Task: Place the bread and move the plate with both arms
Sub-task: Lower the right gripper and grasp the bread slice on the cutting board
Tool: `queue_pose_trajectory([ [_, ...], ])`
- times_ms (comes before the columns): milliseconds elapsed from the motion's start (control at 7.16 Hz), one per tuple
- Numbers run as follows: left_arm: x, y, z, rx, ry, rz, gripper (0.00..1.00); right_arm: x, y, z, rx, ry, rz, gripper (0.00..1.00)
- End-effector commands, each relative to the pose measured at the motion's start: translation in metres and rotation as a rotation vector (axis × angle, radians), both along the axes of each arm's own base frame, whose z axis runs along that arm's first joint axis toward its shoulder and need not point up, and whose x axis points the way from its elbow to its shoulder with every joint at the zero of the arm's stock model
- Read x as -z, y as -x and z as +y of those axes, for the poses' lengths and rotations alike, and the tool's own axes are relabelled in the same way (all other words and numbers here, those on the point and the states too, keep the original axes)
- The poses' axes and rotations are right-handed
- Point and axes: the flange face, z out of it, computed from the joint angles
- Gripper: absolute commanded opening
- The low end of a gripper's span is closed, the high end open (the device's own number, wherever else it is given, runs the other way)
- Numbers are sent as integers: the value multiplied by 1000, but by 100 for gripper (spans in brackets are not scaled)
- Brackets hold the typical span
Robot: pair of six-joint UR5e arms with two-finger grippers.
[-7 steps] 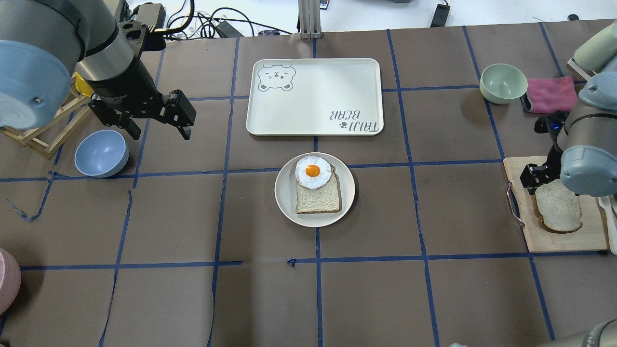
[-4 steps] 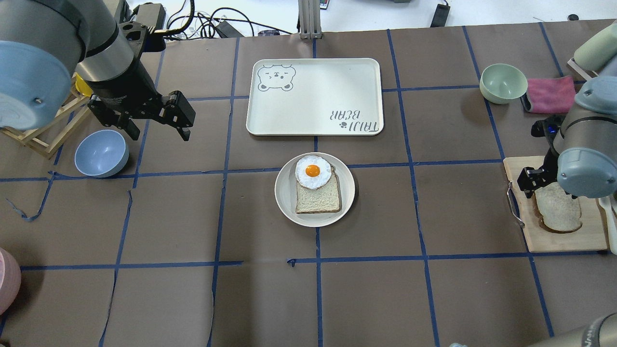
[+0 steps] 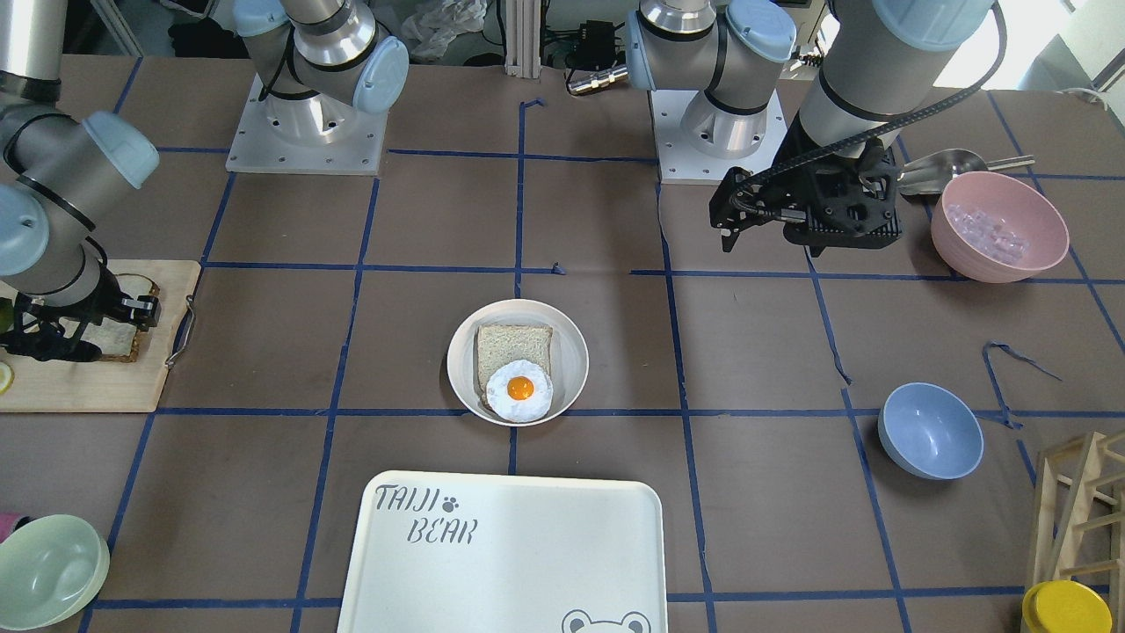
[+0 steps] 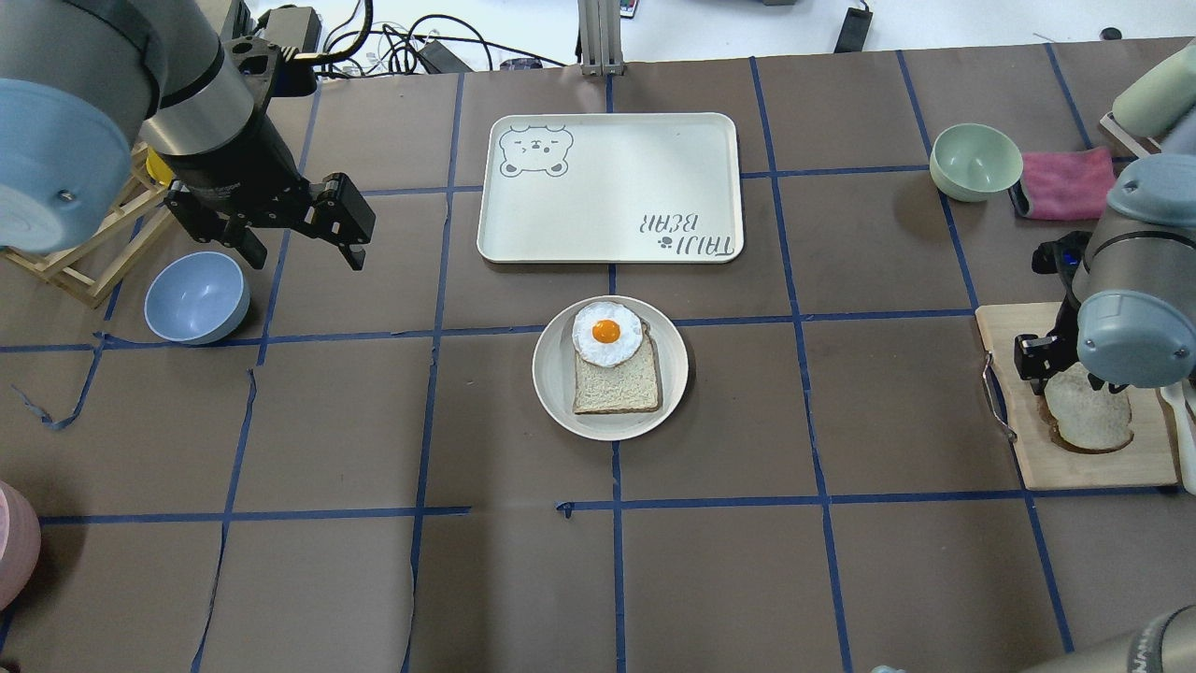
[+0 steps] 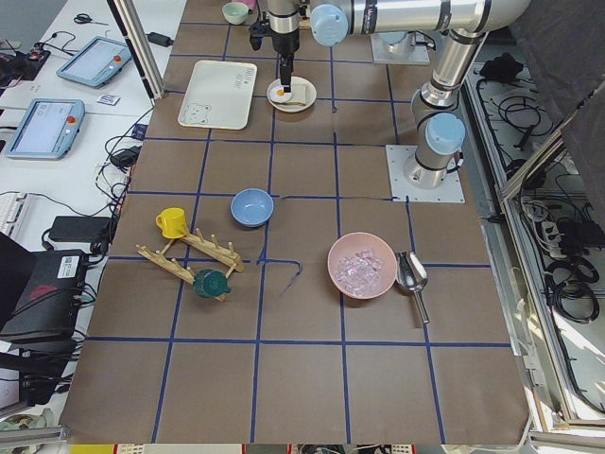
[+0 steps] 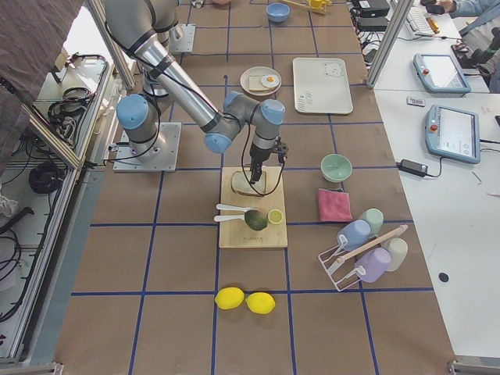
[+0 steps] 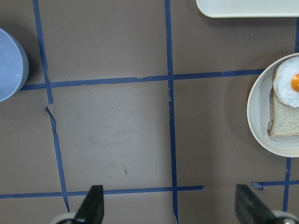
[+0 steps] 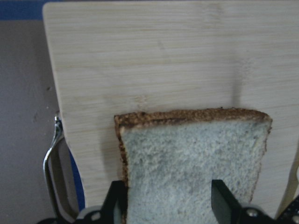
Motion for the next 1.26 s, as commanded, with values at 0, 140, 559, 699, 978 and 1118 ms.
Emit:
queue_pose_trajectory([
  [0,-1,0,0,0,1,2,100,-1,0,0,-2,4,4,37],
  [140,1,0,0,0,-2,2,100,-1,1,-1,-8,5,4,37],
  [559,0,0,1,1,-1,0,100,0,0,0,4,2,1,37],
  [699,1,0,1,1,-2,-1,100,1,-1,0,12,5,-10,32],
  [978,0,0,2,3,-2,-4,100,1,-2,0,37,10,-5,10],
  [1118,0,-1,1,2,-2,-4,100,1,-2,0,41,9,-4,0],
])
